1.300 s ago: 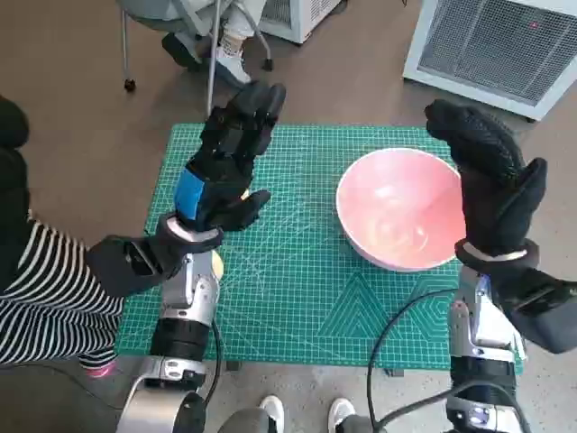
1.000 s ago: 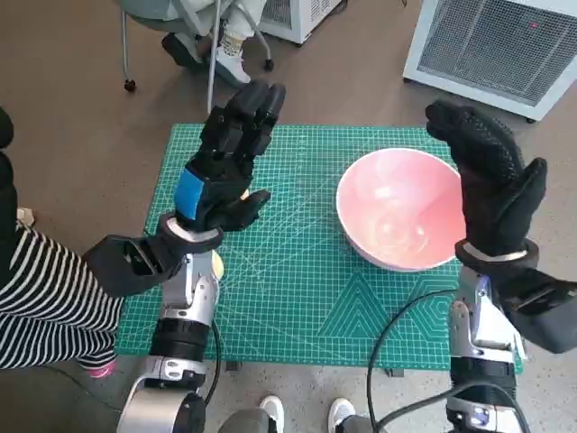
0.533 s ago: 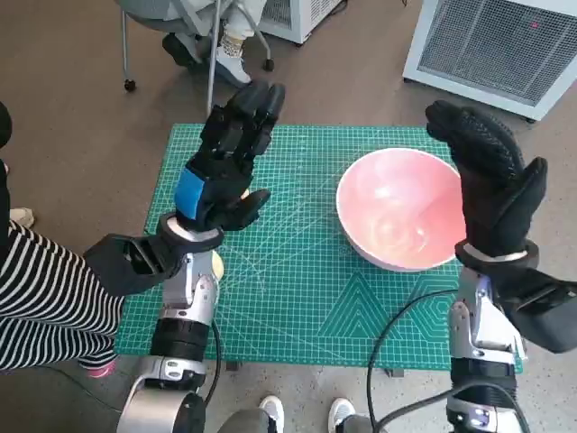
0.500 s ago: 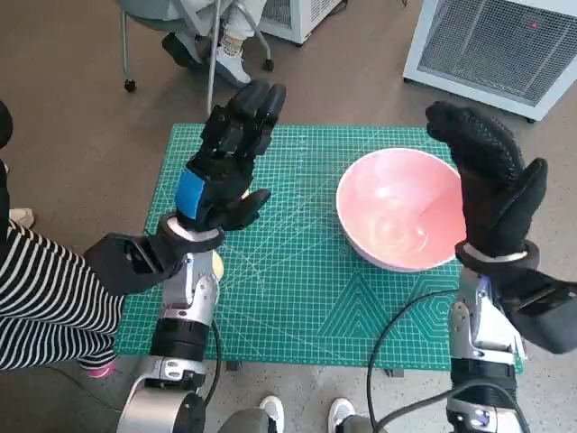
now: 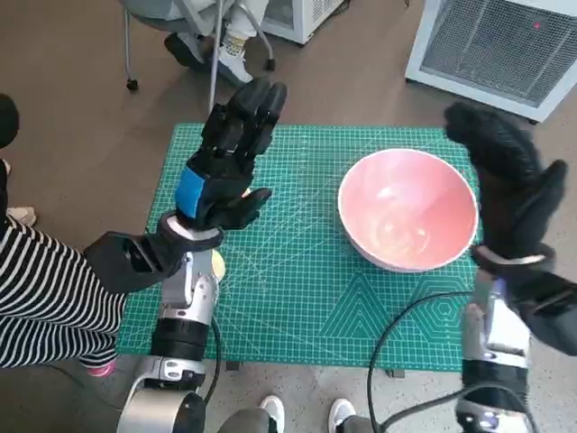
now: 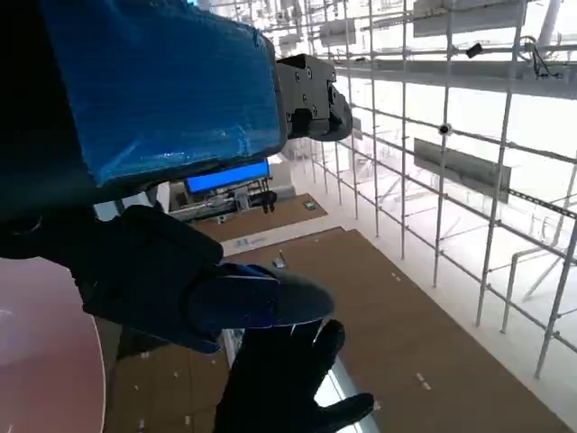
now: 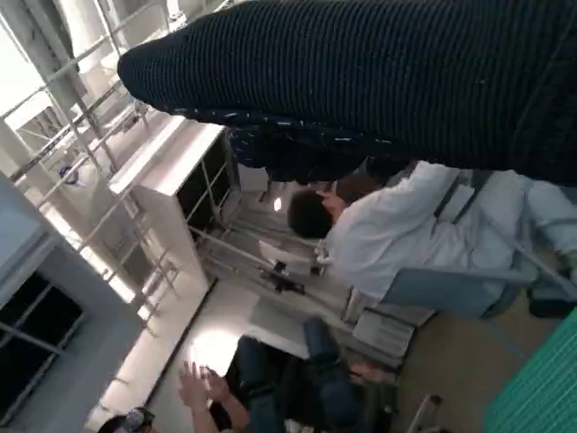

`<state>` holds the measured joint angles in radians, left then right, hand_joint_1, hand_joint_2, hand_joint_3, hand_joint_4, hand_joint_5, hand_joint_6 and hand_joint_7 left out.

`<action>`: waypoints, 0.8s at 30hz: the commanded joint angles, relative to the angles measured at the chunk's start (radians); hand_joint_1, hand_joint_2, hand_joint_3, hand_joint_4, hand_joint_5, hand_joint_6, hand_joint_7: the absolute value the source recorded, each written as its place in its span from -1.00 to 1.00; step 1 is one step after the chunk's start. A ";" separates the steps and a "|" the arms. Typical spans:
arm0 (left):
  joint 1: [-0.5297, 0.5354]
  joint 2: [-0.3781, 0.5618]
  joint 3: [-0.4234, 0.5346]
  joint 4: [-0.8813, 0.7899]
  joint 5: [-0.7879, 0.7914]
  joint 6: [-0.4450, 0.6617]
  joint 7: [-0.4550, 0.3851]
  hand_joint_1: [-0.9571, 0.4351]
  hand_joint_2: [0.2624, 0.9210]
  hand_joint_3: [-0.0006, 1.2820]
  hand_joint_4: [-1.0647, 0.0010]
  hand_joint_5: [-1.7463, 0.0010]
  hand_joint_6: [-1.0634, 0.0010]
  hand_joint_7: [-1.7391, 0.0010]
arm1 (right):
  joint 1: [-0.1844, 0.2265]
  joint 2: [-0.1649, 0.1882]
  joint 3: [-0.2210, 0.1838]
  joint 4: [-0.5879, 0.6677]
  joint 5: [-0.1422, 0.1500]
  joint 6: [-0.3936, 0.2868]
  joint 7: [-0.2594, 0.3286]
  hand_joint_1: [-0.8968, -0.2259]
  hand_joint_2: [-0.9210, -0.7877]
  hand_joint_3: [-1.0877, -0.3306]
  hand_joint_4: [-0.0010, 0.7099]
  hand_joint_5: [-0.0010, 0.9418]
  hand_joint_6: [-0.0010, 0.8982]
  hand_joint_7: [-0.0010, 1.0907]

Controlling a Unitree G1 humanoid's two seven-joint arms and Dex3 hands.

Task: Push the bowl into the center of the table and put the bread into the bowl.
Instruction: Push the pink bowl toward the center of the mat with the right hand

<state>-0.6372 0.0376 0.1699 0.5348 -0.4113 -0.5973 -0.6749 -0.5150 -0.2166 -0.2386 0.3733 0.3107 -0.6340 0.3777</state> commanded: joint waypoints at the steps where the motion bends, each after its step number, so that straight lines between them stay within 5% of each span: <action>1: 0.006 0.005 0.008 -0.003 -0.018 0.003 -0.008 -0.44 1.00 -0.50 0.92 1.00 1.00 0.54 | -0.024 -0.039 -0.065 0.157 -0.061 -0.063 -0.090 -0.28 -1.00 -0.12 -0.61 -1.00 -0.86 -0.27; 4: 0.008 0.005 0.011 0.001 -0.020 0.000 -0.010 -0.44 1.00 -0.50 0.92 1.00 1.00 0.54 | -0.056 -0.065 -0.088 0.275 -0.119 -0.098 -0.172 -0.27 -1.00 -0.23 -0.62 -1.00 -0.90 -0.26; 11: 0.014 0.002 0.012 0.001 -0.021 -0.006 -0.005 -0.43 1.00 -0.51 0.91 0.99 1.00 0.53 | -0.118 -0.111 -0.100 0.498 -0.192 -0.109 -0.304 -0.23 -1.00 -0.39 -0.67 -1.00 -0.98 -0.24; 24: 0.028 0.011 0.022 0.000 -0.023 -0.009 -0.003 -0.42 1.00 -0.52 0.90 0.99 1.00 0.53 | -0.203 -0.116 -0.119 0.799 -0.144 0.044 -0.276 -0.02 -1.00 -0.55 -0.75 -1.00 -1.00 -0.37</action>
<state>-0.6237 0.0385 0.1828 0.5360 -0.4313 -0.5978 -0.6798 -0.7149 -0.3420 -0.3469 1.1116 0.1484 -0.6459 0.0800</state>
